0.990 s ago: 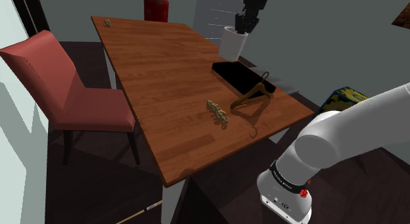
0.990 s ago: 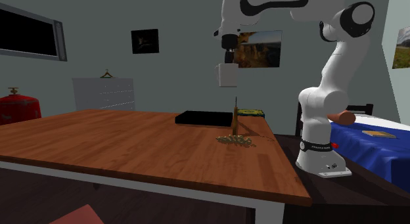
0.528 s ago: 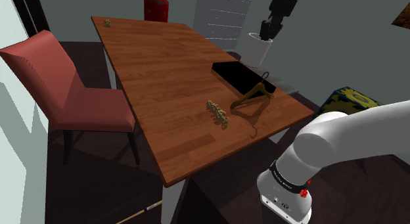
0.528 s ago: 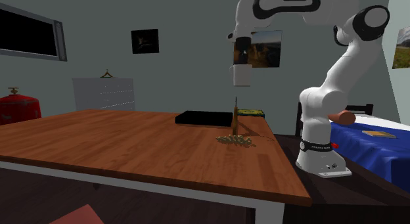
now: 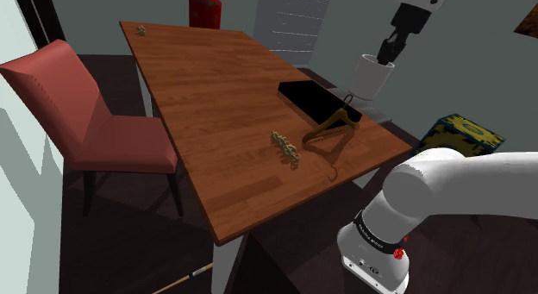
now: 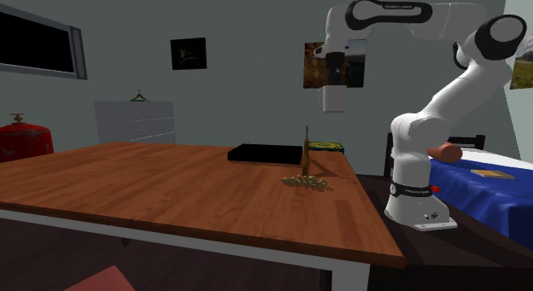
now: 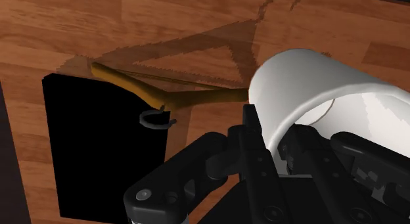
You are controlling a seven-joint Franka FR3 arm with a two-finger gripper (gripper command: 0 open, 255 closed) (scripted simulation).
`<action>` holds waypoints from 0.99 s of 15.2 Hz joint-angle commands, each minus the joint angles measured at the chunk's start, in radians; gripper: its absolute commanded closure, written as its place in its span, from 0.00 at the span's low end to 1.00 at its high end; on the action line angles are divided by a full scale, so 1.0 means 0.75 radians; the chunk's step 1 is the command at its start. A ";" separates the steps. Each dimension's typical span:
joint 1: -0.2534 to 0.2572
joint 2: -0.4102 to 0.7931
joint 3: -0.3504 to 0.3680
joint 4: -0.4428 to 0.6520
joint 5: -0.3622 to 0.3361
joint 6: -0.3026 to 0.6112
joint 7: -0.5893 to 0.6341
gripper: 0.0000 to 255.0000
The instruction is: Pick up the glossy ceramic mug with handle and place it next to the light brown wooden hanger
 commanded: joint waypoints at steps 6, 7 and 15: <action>-0.082 -0.162 -0.156 -0.020 -0.154 -0.123 -0.192 1.00; -0.094 -0.181 -0.182 -0.017 -0.180 -0.141 -0.224 1.00; -0.116 -0.241 -0.213 -0.189 -0.215 -0.028 -0.220 1.00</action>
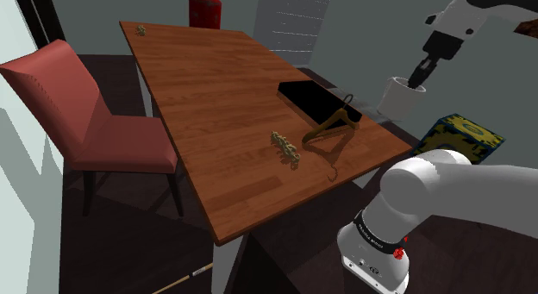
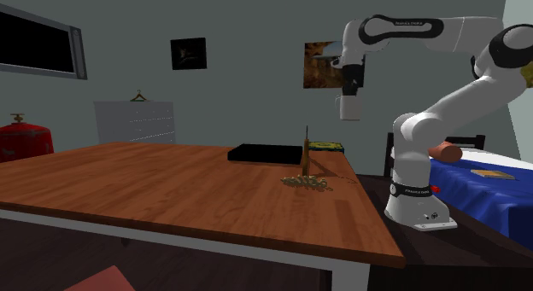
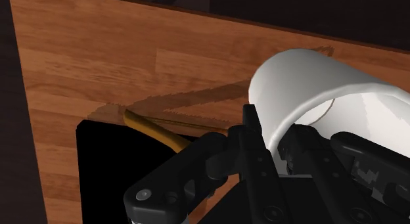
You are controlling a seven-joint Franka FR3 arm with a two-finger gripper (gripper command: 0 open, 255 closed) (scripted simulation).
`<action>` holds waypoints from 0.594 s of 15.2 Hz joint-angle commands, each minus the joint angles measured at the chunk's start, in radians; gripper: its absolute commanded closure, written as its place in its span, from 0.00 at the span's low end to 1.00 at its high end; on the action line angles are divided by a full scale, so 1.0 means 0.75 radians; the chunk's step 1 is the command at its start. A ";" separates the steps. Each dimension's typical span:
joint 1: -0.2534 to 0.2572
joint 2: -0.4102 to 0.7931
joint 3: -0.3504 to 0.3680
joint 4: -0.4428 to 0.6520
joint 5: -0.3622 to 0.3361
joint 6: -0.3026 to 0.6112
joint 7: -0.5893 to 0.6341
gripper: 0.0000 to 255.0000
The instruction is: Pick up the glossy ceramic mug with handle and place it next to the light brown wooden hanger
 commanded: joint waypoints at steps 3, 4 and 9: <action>-0.012 -0.027 -0.020 -0.081 -0.021 0.056 -0.001 1.00; -0.015 -0.033 -0.025 -0.102 -0.026 0.070 -0.001 1.00; -0.030 -0.058 -0.052 -0.200 -0.054 0.143 0.000 1.00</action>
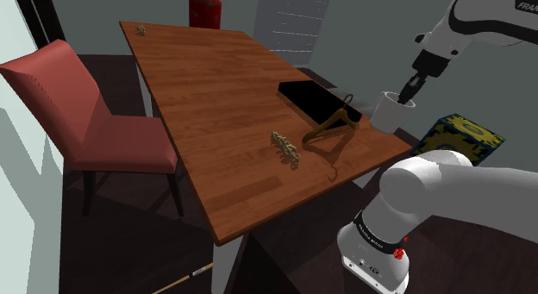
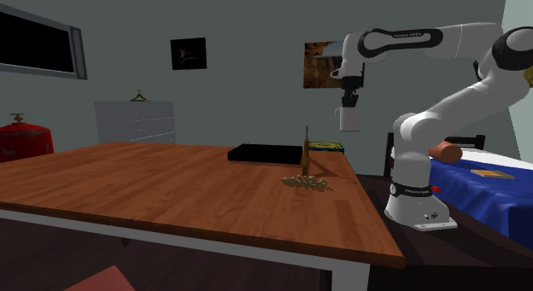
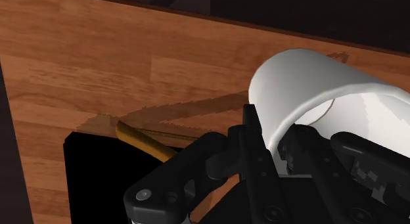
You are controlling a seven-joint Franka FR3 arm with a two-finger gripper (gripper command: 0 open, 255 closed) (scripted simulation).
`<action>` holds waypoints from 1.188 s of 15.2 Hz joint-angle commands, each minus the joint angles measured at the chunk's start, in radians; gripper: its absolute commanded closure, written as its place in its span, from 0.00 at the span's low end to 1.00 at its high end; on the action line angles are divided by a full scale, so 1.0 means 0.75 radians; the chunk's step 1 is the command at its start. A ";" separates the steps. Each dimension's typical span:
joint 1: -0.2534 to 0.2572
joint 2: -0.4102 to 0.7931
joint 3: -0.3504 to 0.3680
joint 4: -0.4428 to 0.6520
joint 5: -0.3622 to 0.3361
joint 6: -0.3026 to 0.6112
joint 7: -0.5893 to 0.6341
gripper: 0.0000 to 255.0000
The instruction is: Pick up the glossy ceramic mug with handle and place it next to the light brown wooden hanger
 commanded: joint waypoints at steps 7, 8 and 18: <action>-0.026 -0.031 -0.048 -0.151 -0.049 0.119 0.002 1.00; -0.029 -0.033 -0.055 -0.168 -0.055 0.135 0.002 1.00; -0.064 -0.031 -0.134 -0.336 -0.133 0.303 0.001 1.00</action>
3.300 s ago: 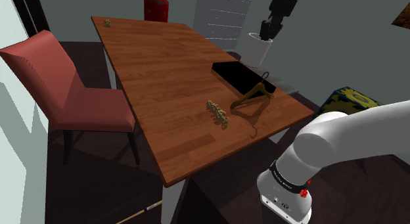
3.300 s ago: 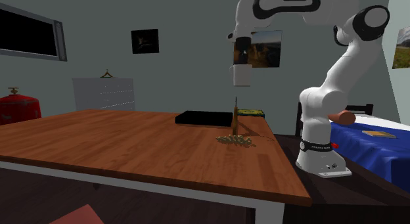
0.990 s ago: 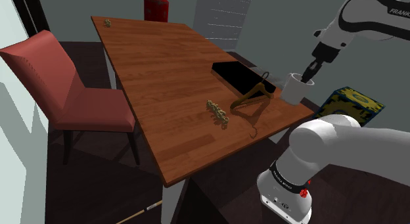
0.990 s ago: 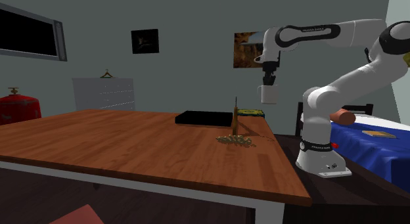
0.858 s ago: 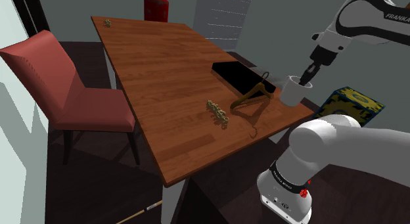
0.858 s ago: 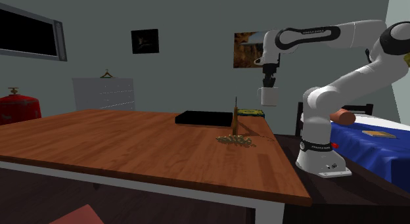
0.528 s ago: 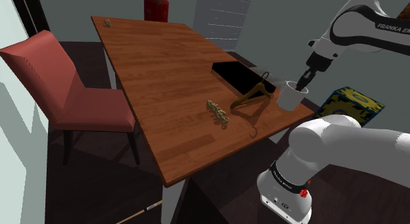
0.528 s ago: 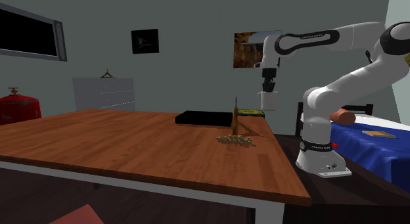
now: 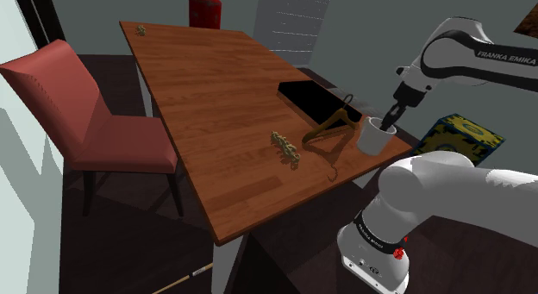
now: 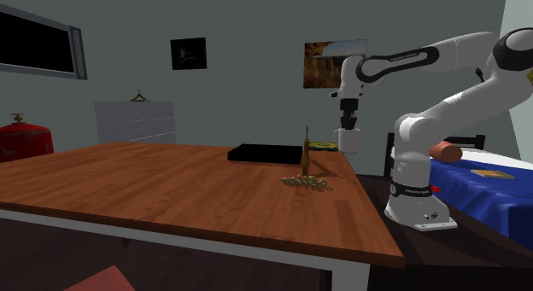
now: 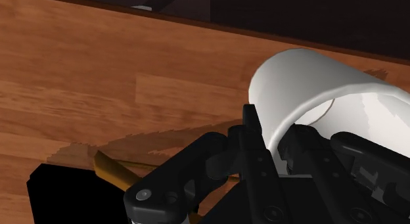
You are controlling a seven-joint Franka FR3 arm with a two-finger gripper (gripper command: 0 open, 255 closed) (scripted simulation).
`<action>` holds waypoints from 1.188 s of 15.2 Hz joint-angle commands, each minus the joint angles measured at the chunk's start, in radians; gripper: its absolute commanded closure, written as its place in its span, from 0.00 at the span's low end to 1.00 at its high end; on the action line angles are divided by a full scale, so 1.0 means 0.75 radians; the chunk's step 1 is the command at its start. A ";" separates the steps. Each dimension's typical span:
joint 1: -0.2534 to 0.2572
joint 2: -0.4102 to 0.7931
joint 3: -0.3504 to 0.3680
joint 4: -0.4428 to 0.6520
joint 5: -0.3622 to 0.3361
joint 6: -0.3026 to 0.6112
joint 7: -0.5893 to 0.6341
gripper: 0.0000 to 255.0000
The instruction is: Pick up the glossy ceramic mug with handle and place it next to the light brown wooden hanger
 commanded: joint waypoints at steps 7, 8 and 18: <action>-0.029 0.030 -0.074 -0.123 -0.072 0.149 0.000 1.00; -0.032 0.036 -0.084 -0.136 -0.082 0.169 0.000 1.00; -0.050 0.094 -0.151 -0.214 -0.146 0.300 0.000 1.00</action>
